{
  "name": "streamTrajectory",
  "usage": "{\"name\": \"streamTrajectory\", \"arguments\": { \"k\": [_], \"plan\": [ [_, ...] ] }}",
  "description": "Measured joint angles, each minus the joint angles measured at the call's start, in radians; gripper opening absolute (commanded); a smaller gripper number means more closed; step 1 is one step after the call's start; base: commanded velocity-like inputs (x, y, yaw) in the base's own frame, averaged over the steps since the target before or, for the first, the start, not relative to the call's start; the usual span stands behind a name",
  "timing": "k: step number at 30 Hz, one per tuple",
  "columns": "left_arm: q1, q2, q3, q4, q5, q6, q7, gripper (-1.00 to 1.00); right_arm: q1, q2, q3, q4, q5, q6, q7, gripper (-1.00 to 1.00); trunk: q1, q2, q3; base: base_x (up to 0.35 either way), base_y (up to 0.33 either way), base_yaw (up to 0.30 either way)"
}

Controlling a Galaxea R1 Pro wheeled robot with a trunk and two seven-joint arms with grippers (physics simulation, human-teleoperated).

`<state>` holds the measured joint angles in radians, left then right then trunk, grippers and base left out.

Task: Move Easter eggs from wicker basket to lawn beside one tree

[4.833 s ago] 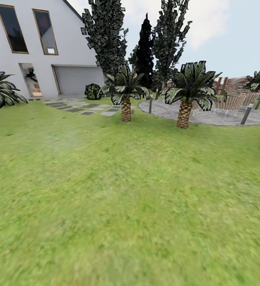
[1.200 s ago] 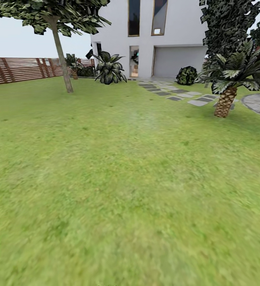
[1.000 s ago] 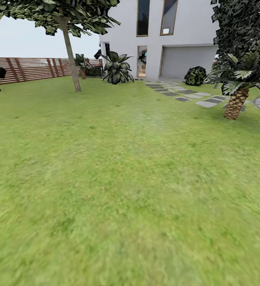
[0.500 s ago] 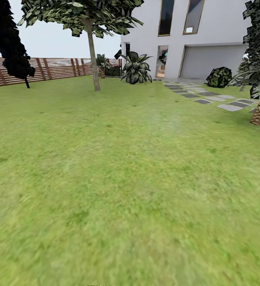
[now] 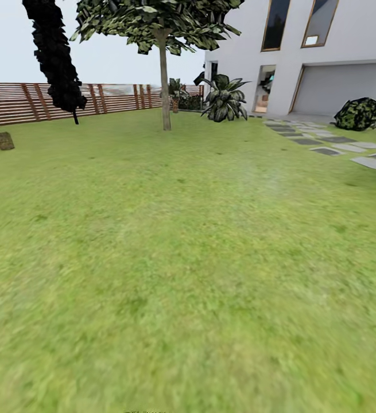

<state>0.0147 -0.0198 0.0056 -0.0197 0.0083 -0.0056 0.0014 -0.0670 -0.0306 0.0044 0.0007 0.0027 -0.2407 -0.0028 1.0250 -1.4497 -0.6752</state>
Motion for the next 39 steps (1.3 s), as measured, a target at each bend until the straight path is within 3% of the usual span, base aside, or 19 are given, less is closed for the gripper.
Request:
{"name": "streamTrajectory", "arguments": {
  "k": [39],
  "plan": [
    [0.0,0.0,0.0,0.0,0.0,0.0,0.0,1.0,0.0,0.0,0.0,0.0,0.0,0.0,0.0,1.0,0.0,0.0,0.0,0.0,0.0,0.284]
  ]
}}
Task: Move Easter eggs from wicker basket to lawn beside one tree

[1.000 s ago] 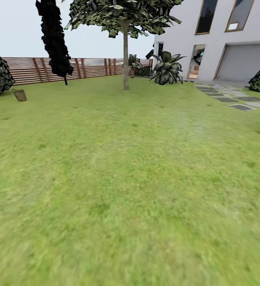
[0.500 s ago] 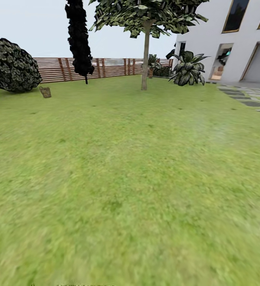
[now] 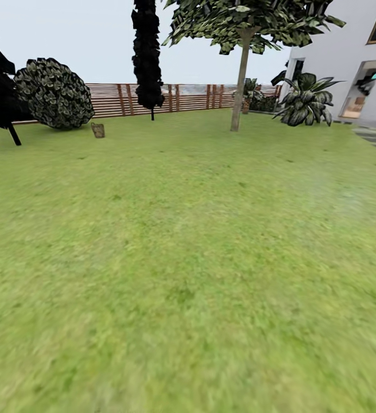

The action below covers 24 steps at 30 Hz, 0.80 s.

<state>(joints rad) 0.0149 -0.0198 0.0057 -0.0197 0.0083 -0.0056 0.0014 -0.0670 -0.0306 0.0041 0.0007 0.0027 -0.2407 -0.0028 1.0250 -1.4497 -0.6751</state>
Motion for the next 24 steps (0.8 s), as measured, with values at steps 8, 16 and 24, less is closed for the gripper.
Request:
{"name": "streamTrajectory", "arguments": {
  "k": [8,16,24],
  "plan": [
    [0.0,0.0,0.0,0.0,0.0,0.0,0.0,1.0,0.0,0.0,0.0,0.0,0.0,0.0,0.0,1.0,0.0,0.0,0.0,0.016,0.0,0.285],
    [0.0,0.0,0.0,0.0,0.0,0.0,0.0,1.0,0.0,0.0,0.0,0.0,0.0,0.0,0.0,1.0,0.0,0.0,0.0,0.093,0.0,0.285],
    [0.0,0.0,0.0,0.0,0.0,0.0,-0.001,1.0,0.0,0.001,0.0,0.0,0.0,0.0,0.0,1.0,0.0,0.0,0.0,0.108,0.0,0.285]
  ]
}}
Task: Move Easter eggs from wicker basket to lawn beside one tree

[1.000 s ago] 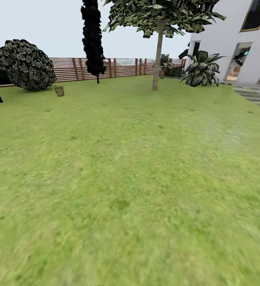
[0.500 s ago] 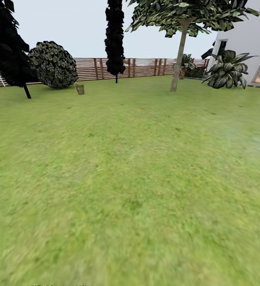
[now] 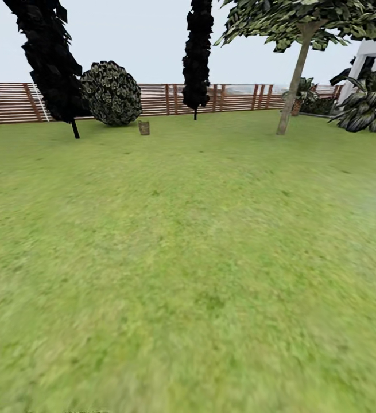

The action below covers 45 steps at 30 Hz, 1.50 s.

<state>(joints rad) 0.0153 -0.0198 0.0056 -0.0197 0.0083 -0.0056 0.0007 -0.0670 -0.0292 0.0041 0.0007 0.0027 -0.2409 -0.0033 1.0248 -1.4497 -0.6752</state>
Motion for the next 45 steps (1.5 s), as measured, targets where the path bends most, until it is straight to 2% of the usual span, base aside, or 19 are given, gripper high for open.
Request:
{"name": "streamTrajectory", "arguments": {
  "k": [11,28,36,38,45],
  "plan": [
    [0.0,0.0,0.0,0.0,0.0,0.0,0.001,1.0,0.0,-0.002,0.0,0.0,0.0,0.0,0.0,1.0,0.0,0.0,0.0,0.157,0.0,0.285],
    [0.0,0.001,-0.002,0.0,0.0,0.001,-0.001,1.0,0.0,-0.011,0.003,-0.004,0.001,0.003,-0.001,1.0,0.0,0.0,0.0,0.322,0.0,0.28],
    [0.0,0.002,-0.001,0.0,0.0,0.0,0.0,1.0,0.0,-0.019,0.003,-0.005,0.003,0.0,-0.002,1.0,0.0,0.0,0.0,0.335,0.0,0.047],
    [0.0,0.002,-0.001,0.0,0.0,0.0,0.001,1.0,0.0,-0.034,0.003,-0.005,0.003,0.001,-0.002,1.0,0.0,0.0,0.0,0.335,0.0,0.002],
    [0.0,0.002,-0.001,0.0,0.0,0.001,0.001,1.0,0.0,-0.04,0.014,-0.006,0.037,-0.004,-0.001,1.0,0.0,0.0,0.0,0.335,0.0,0.0]
  ]
}}
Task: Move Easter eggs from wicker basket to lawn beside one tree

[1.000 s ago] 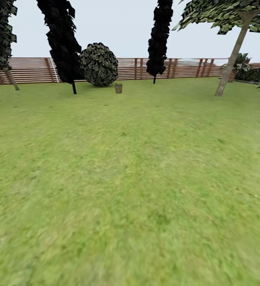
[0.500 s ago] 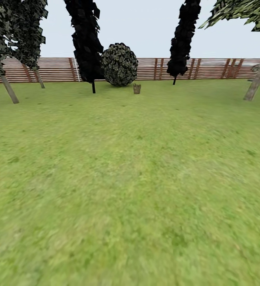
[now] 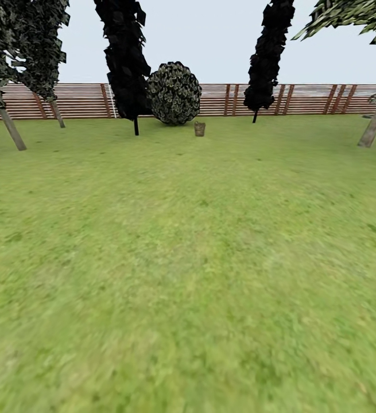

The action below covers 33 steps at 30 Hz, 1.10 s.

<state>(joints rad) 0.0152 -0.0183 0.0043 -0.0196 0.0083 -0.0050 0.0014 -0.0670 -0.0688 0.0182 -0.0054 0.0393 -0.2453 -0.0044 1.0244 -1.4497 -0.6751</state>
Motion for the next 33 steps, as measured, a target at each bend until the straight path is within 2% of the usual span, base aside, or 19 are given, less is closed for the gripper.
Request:
{"name": "streamTrajectory", "arguments": {
  "k": [19,33],
  "plan": [
    [0.0,0.0,0.001,0.0,0.0,0.0,0.001,1.0,0.0,0.007,-0.002,0.0,-0.001,0.0,0.001,1.0,0.0,0.0,0.0,0.335,0.0,0.0],
    [0.001,0.0,0.001,0.0,0.001,-0.001,0.006,1.0,0.0,0.002,-0.001,-0.003,0.001,-0.001,0.001,1.0,0.0,0.0,0.0,0.335,0.0,0.0]
  ]
}}
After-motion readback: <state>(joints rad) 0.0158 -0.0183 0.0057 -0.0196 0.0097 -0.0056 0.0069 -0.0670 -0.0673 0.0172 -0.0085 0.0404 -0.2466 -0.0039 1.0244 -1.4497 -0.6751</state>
